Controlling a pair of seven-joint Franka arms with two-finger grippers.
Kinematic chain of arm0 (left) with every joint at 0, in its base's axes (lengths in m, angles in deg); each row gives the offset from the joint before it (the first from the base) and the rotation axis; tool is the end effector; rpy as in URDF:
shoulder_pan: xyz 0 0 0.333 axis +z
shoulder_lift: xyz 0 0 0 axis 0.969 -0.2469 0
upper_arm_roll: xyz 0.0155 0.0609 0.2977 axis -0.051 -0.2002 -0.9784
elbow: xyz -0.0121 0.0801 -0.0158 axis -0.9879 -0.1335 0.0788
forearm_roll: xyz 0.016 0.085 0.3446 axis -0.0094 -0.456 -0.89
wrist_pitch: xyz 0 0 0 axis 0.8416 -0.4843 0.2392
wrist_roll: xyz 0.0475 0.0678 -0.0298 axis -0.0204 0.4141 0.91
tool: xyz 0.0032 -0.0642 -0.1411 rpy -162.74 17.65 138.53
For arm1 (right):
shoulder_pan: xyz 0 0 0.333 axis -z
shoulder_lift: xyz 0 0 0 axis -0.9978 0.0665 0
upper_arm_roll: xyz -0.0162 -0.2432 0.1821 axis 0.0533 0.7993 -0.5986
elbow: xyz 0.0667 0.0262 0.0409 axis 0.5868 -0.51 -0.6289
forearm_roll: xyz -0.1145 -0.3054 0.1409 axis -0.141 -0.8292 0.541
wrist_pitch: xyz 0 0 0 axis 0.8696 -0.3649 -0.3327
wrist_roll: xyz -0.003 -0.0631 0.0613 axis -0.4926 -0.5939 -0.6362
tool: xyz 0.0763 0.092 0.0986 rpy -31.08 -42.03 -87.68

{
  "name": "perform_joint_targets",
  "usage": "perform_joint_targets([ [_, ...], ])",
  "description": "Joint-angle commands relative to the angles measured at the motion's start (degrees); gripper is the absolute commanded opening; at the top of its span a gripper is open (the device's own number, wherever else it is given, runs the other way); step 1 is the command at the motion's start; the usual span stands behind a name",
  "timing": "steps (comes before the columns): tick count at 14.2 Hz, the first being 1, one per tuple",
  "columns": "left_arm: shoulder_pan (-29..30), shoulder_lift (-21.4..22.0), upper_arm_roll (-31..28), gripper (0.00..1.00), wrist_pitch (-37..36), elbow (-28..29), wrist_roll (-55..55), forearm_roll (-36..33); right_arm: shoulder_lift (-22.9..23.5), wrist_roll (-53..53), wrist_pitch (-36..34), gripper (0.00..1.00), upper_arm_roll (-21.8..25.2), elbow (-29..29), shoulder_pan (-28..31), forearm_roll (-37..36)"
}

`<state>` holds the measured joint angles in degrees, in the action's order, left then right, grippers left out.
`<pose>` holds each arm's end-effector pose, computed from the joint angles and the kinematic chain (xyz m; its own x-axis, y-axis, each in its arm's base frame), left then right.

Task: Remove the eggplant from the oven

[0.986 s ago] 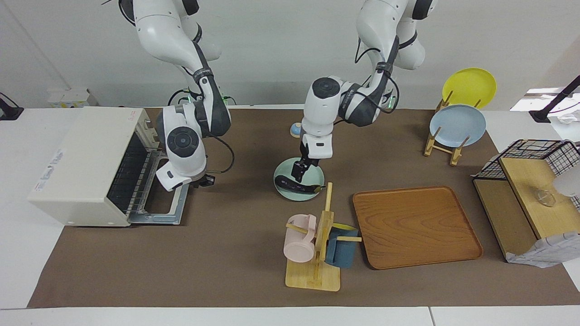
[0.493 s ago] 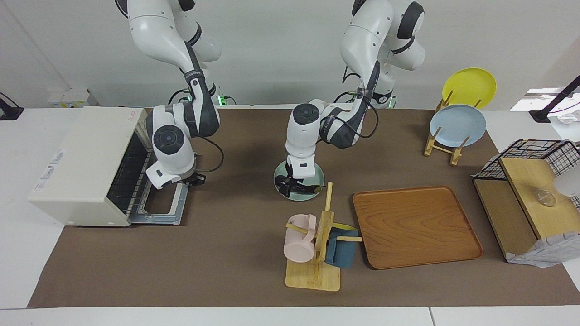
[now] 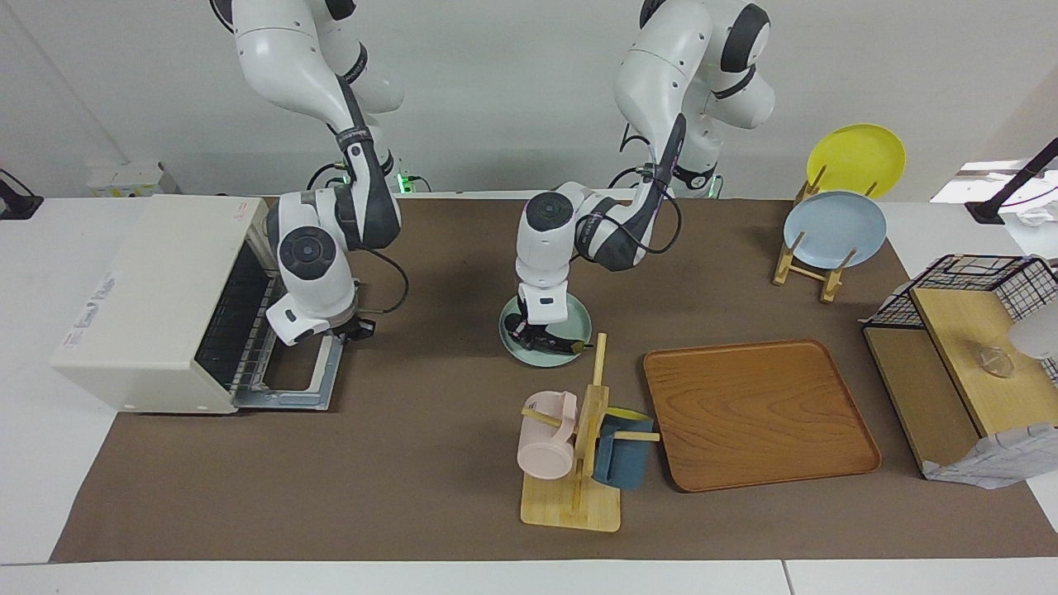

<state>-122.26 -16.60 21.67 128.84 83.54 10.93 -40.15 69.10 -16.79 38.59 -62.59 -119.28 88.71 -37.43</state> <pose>0.4451 -0.4606 0.2661 0.7172 0.6968 -0.0126 0.6956 -0.7146 0.0735 0.5338 0.0553 0.2829 0.9789 -0.1212 -0.1645 -0.0895 -0.9781 0.1879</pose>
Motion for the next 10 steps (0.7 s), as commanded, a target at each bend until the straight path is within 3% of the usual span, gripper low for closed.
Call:
perform_joint_targets([
  [1, -0.64, 0.75, -1.17, 0.10, -5.50, -1.97, -0.06, -1.77, 1.70, 0.66, 1.58, 0.00, -0.65, 0.43, 0.11, 0.21],
  [4, 1.54, 3.73, -1.70, 0.00, -13.51, -2.34, -9.24, -4.69, 1.71, 0.74, 1.75, 0.00, -0.56, 0.44, 0.37, 0.12],
  [5, 5.47, 4.70, -1.61, 0.00, -14.31, -1.99, -14.68, -4.77, 1.71, 1.27, 1.24, 0.00, -0.56, 0.44, 0.55, 0.03],
  [8, 16.55, 5.85, -1.44, 0.00, -14.23, -2.51, -41.26, -4.25, 1.62, 3.47, -1.40, 0.00, -0.47, 0.61, 1.16, -4.78],
  [10, 23.40, 5.32, -1.52, 0.00, -10.65, -1.64, -60.96, -0.06, 1.71, 4.43, -6.30, 0.00, -0.56, 3.58, 0.81, -6.90],
])
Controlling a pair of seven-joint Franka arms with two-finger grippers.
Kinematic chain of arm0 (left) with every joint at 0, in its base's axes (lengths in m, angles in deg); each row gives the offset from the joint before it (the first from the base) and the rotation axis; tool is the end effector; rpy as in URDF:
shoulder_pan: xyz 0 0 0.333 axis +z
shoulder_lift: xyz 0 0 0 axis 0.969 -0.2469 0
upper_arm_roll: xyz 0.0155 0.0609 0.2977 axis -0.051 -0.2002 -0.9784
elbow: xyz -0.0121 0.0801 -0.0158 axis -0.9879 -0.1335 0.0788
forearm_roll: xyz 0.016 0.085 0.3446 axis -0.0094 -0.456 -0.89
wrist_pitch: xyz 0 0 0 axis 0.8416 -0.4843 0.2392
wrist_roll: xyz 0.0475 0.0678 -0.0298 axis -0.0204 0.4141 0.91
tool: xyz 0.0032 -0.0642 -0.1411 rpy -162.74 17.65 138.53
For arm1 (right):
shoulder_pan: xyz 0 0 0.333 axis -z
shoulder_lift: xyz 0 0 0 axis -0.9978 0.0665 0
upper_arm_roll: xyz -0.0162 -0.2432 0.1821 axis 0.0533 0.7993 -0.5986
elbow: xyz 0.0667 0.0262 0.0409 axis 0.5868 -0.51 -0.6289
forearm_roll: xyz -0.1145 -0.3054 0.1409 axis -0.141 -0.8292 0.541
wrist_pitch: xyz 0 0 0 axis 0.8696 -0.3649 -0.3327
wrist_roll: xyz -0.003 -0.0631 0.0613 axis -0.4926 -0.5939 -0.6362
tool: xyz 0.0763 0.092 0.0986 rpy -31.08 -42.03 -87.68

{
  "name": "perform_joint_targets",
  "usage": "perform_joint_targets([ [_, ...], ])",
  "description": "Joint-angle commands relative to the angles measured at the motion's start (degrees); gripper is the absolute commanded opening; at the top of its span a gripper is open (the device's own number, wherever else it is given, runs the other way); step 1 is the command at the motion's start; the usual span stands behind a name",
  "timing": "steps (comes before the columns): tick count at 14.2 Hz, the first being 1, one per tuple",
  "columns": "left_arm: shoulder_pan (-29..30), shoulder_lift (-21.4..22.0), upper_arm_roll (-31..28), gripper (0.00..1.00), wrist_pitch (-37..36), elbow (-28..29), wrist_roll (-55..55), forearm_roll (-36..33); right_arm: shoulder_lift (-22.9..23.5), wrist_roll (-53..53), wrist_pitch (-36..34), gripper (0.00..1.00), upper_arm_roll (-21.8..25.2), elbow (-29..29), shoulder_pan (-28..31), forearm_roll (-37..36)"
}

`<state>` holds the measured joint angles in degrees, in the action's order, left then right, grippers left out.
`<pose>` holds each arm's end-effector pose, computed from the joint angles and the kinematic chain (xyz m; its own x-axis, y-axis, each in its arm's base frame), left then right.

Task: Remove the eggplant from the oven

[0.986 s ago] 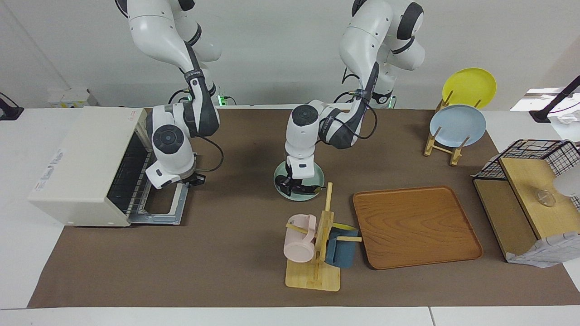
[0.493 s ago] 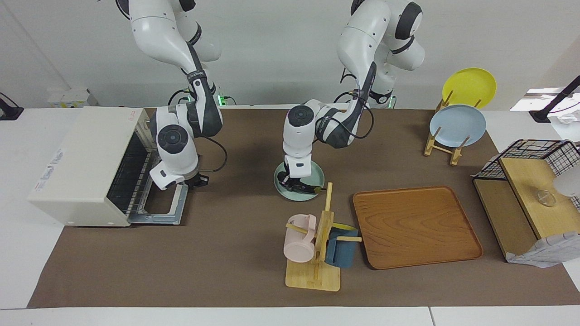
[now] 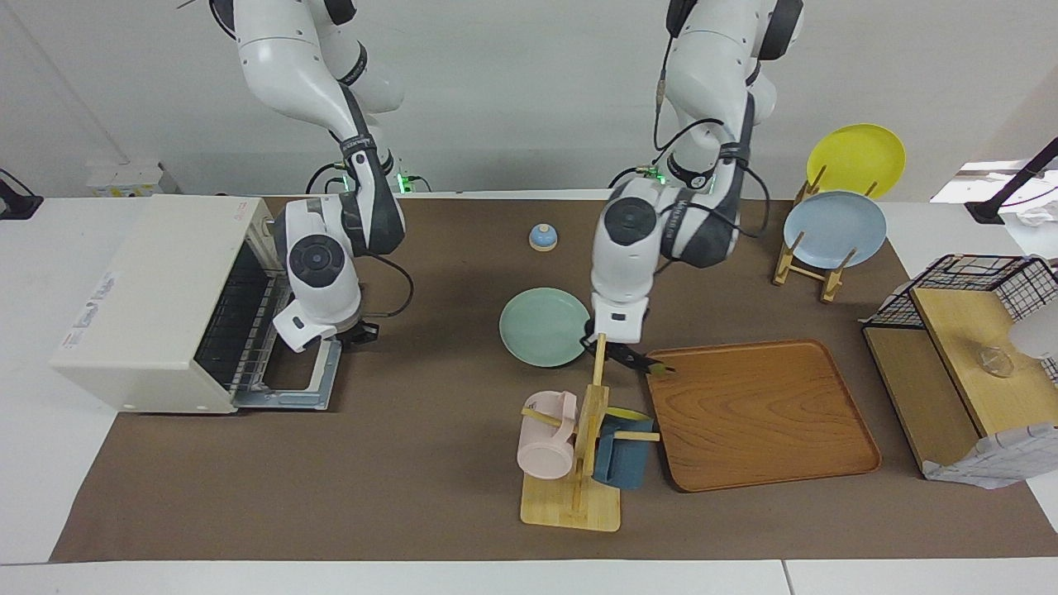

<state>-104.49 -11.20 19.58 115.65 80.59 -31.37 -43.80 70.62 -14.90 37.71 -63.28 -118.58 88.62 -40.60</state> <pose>0.5609 -0.2715 0.3266 0.9416 0.3353 0.0308 0.3365 -0.9406 -0.0444 0.5347 0.0567 0.2736 0.9808 -0.0518 -0.1882 -0.0088 -0.9749 0.2226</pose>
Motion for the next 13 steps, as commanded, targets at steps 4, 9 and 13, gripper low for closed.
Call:
perform_joint_targets([
  [4, 14.53, -3.95, 0.48, 0.00, 6.68, 0.44, -39.74, 4.42, -3.47, 14.29, -17.56, 0.01, 0.13, 10.63, 2.83, -3.04],
  [9, 16.57, -3.43, 0.39, 1.00, 7.49, 2.29, -45.92, 4.41, -12.36, 24.76, -22.67, 0.19, 0.13, 9.67, 10.38, 1.26],
  [13, 19.36, 9.10, 0.13, 1.00, -7.49, 2.28, -46.44, 4.41, -17.90, 24.51, -23.20, 1.00, 0.92, 16.58, 12.24, 14.35],
])
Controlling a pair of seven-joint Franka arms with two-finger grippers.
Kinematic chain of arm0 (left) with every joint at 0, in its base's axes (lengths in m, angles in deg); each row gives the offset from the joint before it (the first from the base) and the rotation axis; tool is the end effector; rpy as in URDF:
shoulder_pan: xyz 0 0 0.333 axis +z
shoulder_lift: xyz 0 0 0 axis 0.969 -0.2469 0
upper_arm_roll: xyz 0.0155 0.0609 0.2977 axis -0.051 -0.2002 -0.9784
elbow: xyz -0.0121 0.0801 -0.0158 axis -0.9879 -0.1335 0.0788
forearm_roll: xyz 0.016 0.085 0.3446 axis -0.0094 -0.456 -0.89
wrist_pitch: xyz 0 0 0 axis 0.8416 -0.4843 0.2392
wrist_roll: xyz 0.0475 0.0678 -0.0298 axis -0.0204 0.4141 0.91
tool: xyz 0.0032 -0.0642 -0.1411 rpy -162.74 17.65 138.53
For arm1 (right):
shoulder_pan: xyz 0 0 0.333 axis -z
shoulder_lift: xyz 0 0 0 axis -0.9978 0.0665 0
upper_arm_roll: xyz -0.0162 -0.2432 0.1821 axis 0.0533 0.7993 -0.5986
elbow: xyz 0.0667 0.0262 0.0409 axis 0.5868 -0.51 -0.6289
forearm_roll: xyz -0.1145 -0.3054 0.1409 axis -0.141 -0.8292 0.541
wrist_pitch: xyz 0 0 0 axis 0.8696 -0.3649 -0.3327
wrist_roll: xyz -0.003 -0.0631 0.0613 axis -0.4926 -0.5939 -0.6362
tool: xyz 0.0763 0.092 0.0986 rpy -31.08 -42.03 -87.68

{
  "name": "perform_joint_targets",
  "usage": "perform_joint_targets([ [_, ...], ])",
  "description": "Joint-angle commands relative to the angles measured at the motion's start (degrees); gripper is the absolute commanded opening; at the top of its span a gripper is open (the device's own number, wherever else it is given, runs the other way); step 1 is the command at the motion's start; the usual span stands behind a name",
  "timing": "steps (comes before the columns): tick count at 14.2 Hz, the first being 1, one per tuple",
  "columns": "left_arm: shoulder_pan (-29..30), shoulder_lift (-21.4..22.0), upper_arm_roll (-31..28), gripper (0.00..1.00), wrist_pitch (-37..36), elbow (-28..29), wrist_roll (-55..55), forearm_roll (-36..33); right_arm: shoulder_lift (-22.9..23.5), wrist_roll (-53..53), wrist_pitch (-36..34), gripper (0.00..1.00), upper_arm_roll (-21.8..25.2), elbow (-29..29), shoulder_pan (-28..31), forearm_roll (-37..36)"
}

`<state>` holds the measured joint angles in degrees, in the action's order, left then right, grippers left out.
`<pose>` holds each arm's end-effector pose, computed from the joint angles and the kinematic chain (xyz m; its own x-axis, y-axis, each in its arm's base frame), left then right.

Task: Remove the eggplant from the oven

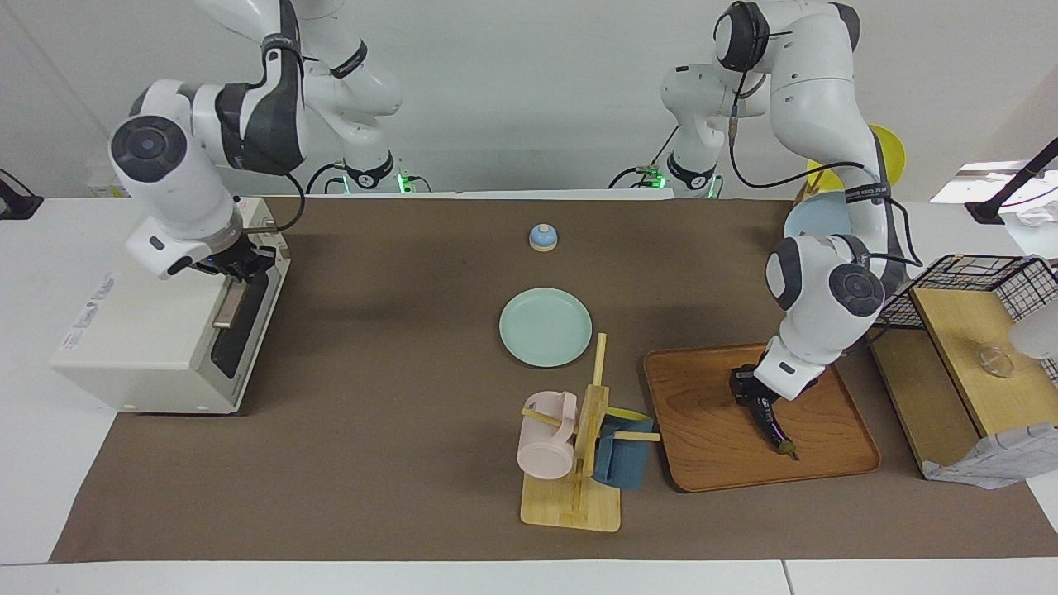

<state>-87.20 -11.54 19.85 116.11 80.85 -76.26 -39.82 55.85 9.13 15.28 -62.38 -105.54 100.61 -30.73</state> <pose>0.6148 -0.1015 0.3215 0.9939 -0.1091 -0.0135 -0.1090 -0.9940 0.0086 0.5115 -0.0498 0.4765 0.9858 0.0257 -0.1661 0.0384 -0.9965 0.0738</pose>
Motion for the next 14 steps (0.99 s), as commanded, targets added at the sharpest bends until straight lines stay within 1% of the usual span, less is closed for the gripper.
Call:
perform_joint_targets([
  [1, 2.70, 12.97, -0.15, 1.00, -12.79, 1.94, -1.47, 0.43, -3.67, 0.49, -2.94, 1.00, 0.72, 6.62, 0.34, 4.58],
  [3, 2.88, 19.21, -0.24, 1.00, -20.27, 1.76, -1.03, 0.43, -3.41, 0.58, -9.53, 1.00, 4.05, 13.57, 0.34, 5.45],
  [5, 3.67, 25.19, -1.02, 1.00, -27.83, 1.59, -1.47, 0.34, -2.89, 0.58, -14.02, 1.00, 4.86, 20.42, 0.26, 4.24],
  [6, 3.67, 27.31, -1.03, 1.00, -30.30, 1.32, -1.47, -0.79, -2.36, 0.58, -13.52, 1.00, 4.86, 21.06, 0.34, 4.14],
  [7, 3.59, 28.11, -0.94, 1.00, -32.50, 0.10, -1.90, -3.59, -2.88, 0.58, -13.42, 1.00, 4.95, 19.24, 0.26, 4.40],
  [8, 3.59, 27.94, -0.94, 1.00, -35.05, -2.34, -3.47, -4.92, -4.19, 0.49, -12.81, 1.00, 4.95, 15.83, -0.27, 4.32],
  [9, 3.67, 27.33, -1.03, 1.00, -36.90, -4.54, -5.05, -4.93, -4.90, 0.49, -12.55, 1.00, 4.69, 14.06, -0.71, 4.40],
  [10, 3.67, 26.81, -1.03, 1.00, -37.36, -5.52, -5.85, -4.93, -4.56, 0.58, -12.37, 1.00, 4.77, 14.04, -0.89, 4.58],
  [11, 3.67, 26.80, -1.03, 1.00, -36.84, -5.27, -5.95, -4.93, -5.25, 0.58, -12.63, 1.00, 5.90, 13.26, -2.54, 4.67],
  [12, 3.67, 26.89, -1.03, 1.00, -36.66, -5.10, -5.95, -4.93, -6.48, 0.67, -13.24, 1.00, 9.66, 12.20, -6.65, 4.32],
  [13, 3.67, 26.80, -1.03, 1.00, -36.74, -5.18, -6.04, -4.85, -6.84, 0.67, -13.25, 1.00, 11.43, 12.02, -7.91, 4.23],
  [14, 3.67, 26.80, -1.03, 1.00, -36.75, -5.18, -5.95, -4.76, -6.84, 0.75, -12.99, 1.00, 11.80, 12.02, -8.18, 4.14],
])
